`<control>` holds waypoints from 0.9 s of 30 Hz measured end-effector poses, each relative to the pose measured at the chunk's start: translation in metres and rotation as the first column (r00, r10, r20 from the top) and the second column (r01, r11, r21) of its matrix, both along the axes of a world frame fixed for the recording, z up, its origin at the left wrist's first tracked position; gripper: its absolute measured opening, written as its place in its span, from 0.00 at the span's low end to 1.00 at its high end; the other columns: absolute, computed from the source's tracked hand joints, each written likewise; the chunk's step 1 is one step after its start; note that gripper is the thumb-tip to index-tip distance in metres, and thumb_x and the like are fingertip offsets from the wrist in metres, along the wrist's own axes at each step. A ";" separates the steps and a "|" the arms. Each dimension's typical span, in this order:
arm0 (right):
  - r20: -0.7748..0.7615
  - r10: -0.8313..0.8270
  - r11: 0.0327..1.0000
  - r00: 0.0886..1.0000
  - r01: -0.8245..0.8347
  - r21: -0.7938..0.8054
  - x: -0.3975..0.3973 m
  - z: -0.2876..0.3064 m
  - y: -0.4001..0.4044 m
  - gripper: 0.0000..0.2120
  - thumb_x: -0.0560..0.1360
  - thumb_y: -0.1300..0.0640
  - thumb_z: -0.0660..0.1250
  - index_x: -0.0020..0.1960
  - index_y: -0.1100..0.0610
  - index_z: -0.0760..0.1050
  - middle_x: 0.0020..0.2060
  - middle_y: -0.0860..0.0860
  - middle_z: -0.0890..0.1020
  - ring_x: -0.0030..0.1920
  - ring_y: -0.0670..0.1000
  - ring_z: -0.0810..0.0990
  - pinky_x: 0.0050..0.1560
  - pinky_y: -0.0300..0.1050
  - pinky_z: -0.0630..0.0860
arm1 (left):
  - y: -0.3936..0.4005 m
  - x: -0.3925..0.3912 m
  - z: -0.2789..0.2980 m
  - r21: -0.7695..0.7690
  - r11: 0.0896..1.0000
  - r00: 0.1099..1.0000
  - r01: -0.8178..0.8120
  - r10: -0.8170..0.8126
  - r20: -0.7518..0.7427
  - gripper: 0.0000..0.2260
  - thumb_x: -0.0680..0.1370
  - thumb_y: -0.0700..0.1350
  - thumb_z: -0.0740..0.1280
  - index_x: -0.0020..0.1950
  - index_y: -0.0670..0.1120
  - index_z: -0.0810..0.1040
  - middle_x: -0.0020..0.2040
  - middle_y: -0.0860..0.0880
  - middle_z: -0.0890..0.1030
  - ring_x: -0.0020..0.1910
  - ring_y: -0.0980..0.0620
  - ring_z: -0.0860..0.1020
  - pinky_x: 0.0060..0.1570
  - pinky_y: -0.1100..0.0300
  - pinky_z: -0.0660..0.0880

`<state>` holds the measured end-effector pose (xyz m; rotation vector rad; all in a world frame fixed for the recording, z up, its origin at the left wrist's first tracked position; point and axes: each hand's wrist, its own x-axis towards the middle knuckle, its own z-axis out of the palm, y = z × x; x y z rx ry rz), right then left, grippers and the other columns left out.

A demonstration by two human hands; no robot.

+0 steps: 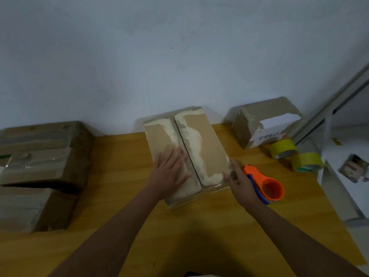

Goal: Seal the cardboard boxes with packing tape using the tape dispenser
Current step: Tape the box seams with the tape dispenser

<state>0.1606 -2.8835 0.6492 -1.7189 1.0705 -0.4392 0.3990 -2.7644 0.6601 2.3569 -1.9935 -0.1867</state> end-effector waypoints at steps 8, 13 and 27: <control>-0.144 -0.173 0.977 0.974 0.152 -0.150 0.029 0.021 -0.033 0.34 0.79 0.48 0.65 0.78 0.57 0.54 0.76 0.56 0.61 0.75 0.56 0.61 0.71 0.50 0.63 | 0.020 -0.054 0.008 -0.057 0.987 0.861 -0.152 0.104 -0.497 0.30 0.81 0.64 0.48 0.81 0.55 0.48 0.81 0.53 0.38 0.78 0.54 0.35 0.75 0.49 0.35; -0.005 -0.293 0.954 0.956 0.293 0.066 0.027 0.020 0.055 0.36 0.79 0.44 0.61 0.80 0.55 0.48 0.78 0.52 0.57 0.77 0.53 0.57 0.74 0.49 0.60 | 0.014 0.016 0.009 -0.043 0.912 0.870 -0.409 0.375 -0.320 0.28 0.84 0.50 0.58 0.81 0.46 0.51 0.81 0.43 0.43 0.80 0.45 0.42 0.77 0.43 0.44; 0.076 -0.258 0.873 0.963 0.199 0.446 0.033 0.033 0.052 0.34 0.80 0.46 0.61 0.79 0.46 0.46 0.77 0.49 0.61 0.74 0.56 0.64 0.71 0.59 0.67 | 0.070 0.061 0.005 0.068 0.740 0.642 -0.669 0.621 -0.448 0.26 0.79 0.59 0.64 0.66 0.38 0.68 0.62 0.40 0.70 0.52 0.46 0.70 0.46 0.55 0.68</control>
